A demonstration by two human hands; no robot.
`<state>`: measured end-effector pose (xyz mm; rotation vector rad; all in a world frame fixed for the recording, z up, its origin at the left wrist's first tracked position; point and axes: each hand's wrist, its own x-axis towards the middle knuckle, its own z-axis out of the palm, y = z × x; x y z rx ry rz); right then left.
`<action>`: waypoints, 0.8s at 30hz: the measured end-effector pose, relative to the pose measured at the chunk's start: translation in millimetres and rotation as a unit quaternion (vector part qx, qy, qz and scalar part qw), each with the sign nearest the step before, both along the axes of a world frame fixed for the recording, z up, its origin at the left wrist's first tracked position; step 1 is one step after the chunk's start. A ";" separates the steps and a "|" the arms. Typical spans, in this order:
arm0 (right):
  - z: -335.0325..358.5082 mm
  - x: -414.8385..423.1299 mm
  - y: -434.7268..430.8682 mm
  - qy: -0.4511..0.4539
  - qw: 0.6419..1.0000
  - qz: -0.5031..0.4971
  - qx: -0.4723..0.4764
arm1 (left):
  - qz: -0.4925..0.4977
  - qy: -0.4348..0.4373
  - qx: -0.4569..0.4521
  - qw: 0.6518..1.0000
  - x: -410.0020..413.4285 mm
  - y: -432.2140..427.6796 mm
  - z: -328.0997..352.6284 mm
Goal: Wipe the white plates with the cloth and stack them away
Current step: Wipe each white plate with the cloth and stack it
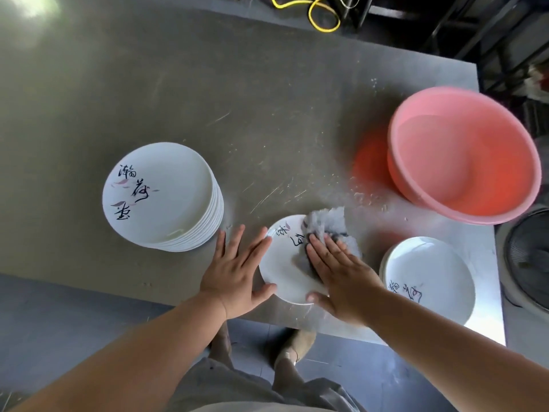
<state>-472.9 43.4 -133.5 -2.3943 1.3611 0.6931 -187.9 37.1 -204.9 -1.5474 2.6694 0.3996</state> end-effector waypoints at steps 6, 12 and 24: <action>-21.2 45.2 -44.0 -0.028 0.998 0.053 -0.007 | -0.005 -0.001 -0.011 1.000 1.9 0.7 0.8; -19.7 15.1 -21.0 0.018 0.998 -0.052 -0.019 | -0.002 -0.001 -0.007 1.000 -0.4 0.6 -0.6; -15.8 19.5 -15.2 0.030 0.997 -0.067 -0.023 | 0.005 -0.019 0.000 1.000 -1.9 1.3 2.7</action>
